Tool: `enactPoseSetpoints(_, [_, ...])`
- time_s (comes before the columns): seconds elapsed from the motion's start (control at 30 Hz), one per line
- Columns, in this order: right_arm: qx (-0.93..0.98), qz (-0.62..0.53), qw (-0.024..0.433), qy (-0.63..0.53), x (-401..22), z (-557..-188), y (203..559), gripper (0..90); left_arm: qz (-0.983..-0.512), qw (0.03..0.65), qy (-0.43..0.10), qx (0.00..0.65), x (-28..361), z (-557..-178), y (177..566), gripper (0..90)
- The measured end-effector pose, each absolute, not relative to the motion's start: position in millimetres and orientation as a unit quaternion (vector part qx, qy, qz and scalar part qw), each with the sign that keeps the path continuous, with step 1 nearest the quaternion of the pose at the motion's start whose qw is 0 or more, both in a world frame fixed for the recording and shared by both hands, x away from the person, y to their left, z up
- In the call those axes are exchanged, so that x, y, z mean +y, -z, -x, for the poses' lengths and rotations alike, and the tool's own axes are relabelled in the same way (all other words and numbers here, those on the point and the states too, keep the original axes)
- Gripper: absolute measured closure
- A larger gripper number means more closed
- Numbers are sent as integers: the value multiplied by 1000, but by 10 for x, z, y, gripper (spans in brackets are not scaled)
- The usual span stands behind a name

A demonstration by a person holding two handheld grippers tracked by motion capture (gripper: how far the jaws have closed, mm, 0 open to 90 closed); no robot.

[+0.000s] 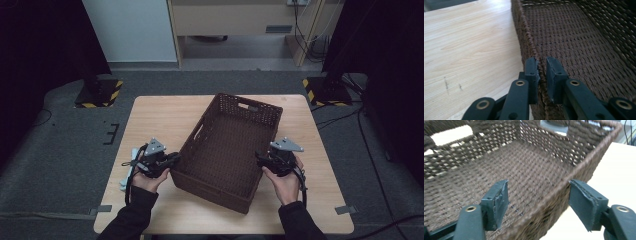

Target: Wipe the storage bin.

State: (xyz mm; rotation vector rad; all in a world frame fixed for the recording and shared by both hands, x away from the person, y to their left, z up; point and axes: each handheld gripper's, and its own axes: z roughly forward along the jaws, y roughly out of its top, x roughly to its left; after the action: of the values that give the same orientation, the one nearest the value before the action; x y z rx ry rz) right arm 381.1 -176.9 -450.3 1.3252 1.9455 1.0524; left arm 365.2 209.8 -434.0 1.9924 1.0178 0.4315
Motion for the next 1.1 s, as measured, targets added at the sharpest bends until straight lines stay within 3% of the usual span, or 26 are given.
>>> enactPoseSetpoints(0.07, [728, -493, 288, -379, -1775, -3827, 4535, 412, -792, 422, -177, 405, 2094, -3666, 4317, 759])
enactPoseSetpoints(0.13, [728, -497, 265, -390, -1802, -3847, 4541, 450, -787, 426, -183, 406, 2100, -3698, 4276, 705])
enactPoseSetpoints(0.4, [740, -474, 247, -408, -1829, -3957, 4555, 484, -781, 434, -184, 410, 2126, -3847, 4229, 629])
enactPoseSetpoints(0.63, [752, -452, 254, -408, -1719, -4021, 4572, 494, -787, 420, -177, 415, 2064, -3929, 4353, 630])
enactPoseSetpoints(0.77, [750, -457, 257, -404, -1690, -3995, 4557, 401, -792, 418, -178, 408, 2023, -3901, 4357, 711])
enactPoseSetpoints(1.1, [746, -462, 246, -411, -1710, -3911, 4489, 413, -787, 415, -190, 416, 1962, -3763, 4357, 725])
